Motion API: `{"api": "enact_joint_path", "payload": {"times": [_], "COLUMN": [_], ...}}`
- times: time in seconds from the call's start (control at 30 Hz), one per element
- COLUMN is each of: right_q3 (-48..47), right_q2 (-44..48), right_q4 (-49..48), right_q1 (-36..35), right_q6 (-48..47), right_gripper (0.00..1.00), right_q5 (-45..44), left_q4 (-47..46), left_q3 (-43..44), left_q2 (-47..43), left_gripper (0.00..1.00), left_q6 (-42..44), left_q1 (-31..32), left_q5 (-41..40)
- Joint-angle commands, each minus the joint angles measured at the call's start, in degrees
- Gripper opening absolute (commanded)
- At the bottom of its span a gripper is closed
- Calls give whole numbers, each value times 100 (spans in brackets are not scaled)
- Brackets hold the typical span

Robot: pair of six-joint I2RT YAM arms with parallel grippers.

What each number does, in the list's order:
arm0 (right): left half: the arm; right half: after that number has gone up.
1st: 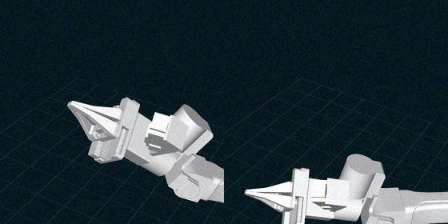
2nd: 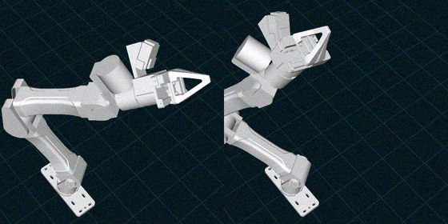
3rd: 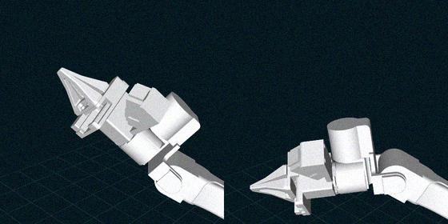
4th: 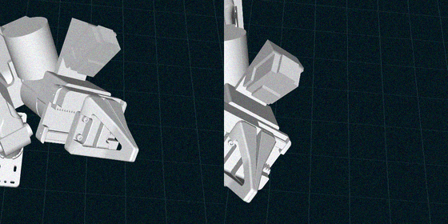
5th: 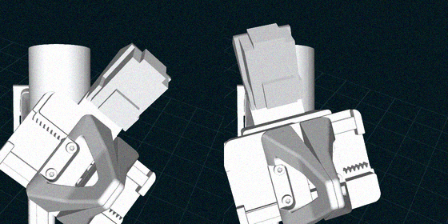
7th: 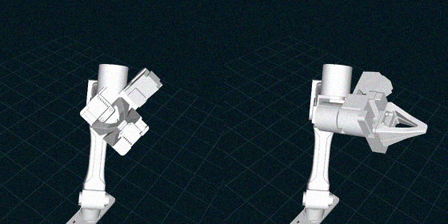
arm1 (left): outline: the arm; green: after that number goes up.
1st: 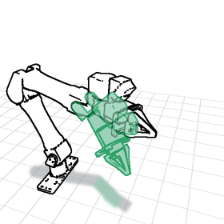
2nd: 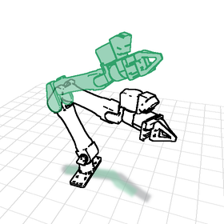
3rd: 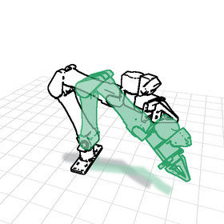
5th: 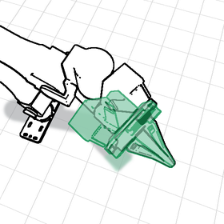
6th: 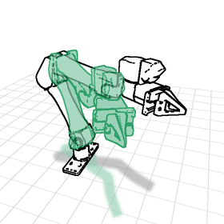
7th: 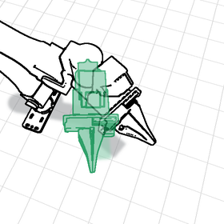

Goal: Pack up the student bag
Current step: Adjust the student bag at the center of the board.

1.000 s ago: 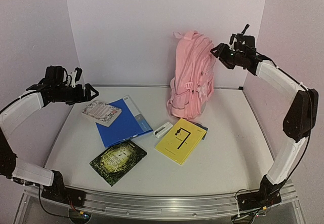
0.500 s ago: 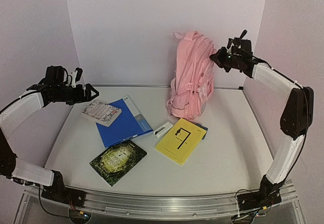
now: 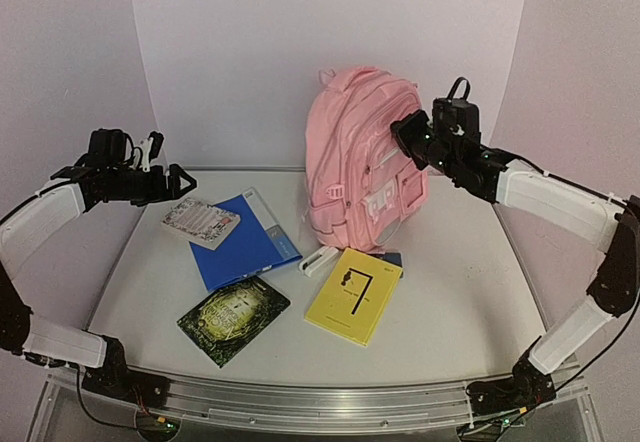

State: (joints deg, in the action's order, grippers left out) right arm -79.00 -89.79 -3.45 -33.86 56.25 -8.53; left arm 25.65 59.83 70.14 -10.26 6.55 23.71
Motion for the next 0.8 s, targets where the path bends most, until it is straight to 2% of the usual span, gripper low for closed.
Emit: {"api": "enact_joint_path", "payload": {"times": [0.0,0.17,0.27,0.47,0.5,0.6,0.77], "right_q3": [396,728,810,923,954,1115,1153], "right_q2": [435,552,595,692,722,947,1364], "right_q4": [-1028,-1292,-1325,-1308,-1303,-1275,-847], "right_q1": [-623,-1228,-1290,-1291,-1296,-1294,-1283], "right_q6": [663,849,831,538,408,33,-876], "right_gripper": [0,0,0,1,7,35,71], "right_q5": [-1119,-2033,-2244,-2438,-2479,-2618,-2835], "left_q4": [0,-115,-180,-527,-615,-989,-1627], "left_q3": [77,26,34,250,275,250,103], "left_q2": [-146,-112,-45,162,229,390,878], "left_gripper": [100,100,100,100,100,100,100], "left_q6": [90,189,233,-299,-384,-640,-972], "left_q1": [90,279,570,1878,2107,2700,3206], "left_q5": [196,481,638,287,163,-334,-1007]}}
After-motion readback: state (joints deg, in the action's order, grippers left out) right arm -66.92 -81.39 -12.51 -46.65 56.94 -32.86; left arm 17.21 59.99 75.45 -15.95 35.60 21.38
